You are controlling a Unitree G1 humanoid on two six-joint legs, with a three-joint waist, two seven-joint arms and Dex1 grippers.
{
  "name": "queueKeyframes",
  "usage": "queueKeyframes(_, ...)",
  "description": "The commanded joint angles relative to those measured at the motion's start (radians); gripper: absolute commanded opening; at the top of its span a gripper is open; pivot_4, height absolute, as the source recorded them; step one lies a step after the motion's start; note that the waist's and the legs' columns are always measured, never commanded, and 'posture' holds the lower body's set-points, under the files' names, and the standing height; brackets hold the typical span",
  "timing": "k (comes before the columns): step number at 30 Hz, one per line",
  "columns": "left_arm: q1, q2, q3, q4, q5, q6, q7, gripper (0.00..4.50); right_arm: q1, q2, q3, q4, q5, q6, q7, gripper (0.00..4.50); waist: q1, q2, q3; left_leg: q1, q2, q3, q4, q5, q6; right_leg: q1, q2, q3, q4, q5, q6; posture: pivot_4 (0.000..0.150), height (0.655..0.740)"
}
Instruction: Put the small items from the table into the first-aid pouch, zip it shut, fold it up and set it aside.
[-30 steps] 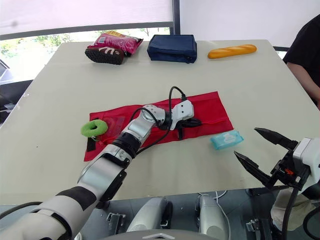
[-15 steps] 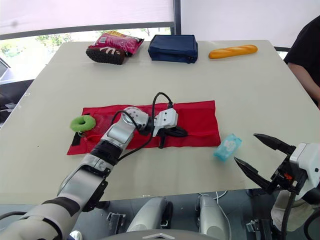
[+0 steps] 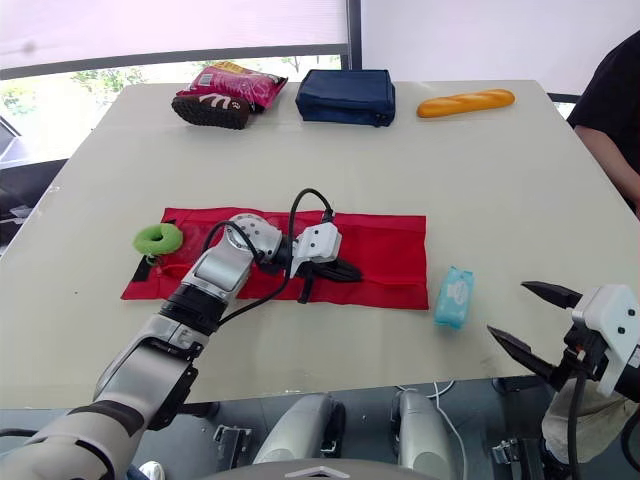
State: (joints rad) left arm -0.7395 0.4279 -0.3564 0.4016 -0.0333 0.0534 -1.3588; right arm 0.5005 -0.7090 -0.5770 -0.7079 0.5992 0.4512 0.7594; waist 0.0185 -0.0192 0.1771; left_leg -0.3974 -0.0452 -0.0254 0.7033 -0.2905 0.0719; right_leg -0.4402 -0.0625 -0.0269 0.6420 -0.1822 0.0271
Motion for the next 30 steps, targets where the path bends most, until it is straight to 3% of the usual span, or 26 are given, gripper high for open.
queueKeyframes(1,-0.003,-0.003,0.032,-0.051,-0.03,0.007,0.02,0.07,-0.023,0.079,0.093,-0.147,-0.005,0.133,-0.228,4.5,0.0,0.001,0.0,0.0,0.0,0.0,0.0,0.001,-0.002,0.0,0.0,0.0,0.0,0.0,0.0,0.15,0.7397)
queueKeyframes(7,0.0,-0.02,0.03,-0.075,-0.044,0.038,0.044,0.07,-0.098,0.264,0.338,-0.26,-0.096,0.344,-0.578,4.5,0.001,0.001,-0.001,-0.001,-0.001,0.0,0.0,0.002,-0.004,0.0,-0.001,0.0,0.0,0.0,0.0,0.15,0.7397)
queueKeyframes(13,0.008,-0.021,0.027,-0.093,-0.049,0.052,0.051,0.07,-0.161,0.367,0.516,-0.253,-0.231,0.451,-0.777,4.5,-0.001,0.001,-0.001,-0.001,-0.002,0.0,0.0,0.002,-0.004,-0.001,-0.001,0.0,0.0,0.0,0.0,0.15,0.7397)
queueKeyframes(23,0.0,-0.03,0.021,-0.082,-0.044,0.049,0.059,0.07,-0.198,0.44,0.617,-0.237,-0.344,0.512,-0.86,4.5,-0.002,0.002,-0.001,-0.001,-0.002,0.0,0.0,0.003,-0.004,-0.001,0.005,0.0,0.0,0.0,0.0,0.15,0.7397)
queueKeyframes(27,-0.007,-0.039,0.02,-0.062,-0.04,0.041,0.063,0.0,-0.184,0.461,0.616,-0.25,-0.358,0.534,-0.871,3.25,-0.002,0.002,-0.001,-0.001,-0.002,-0.001,0.0,0.003,-0.004,-0.001,0.005,0.0,0.0,0.0,0.0,0.15,0.7397)
queueKeyframes(28,-0.007,-0.04,0.019,-0.062,-0.04,0.04,0.063,0.0,-0.178,0.461,0.611,-0.254,-0.361,0.536,-0.869,2.63,-0.001,0.002,-0.001,-0.001,-0.002,-0.001,0.0,0.003,-0.004,0.0,0.005,0.0,0.0,0.0,0.0,0.15,0.7397)
queueKeyframes(30,-0.007,-0.041,0.02,-0.062,-0.041,0.04,0.062,0.0,-0.167,0.458,0.593,-0.267,-0.367,0.543,-0.864,1.87,-0.001,0.002,-0.001,-0.001,-0.002,-0.001,0.0,0.003,-0.004,0.0,0.005,0.0,0.0,0.0,0.0,0.15,0.7397)
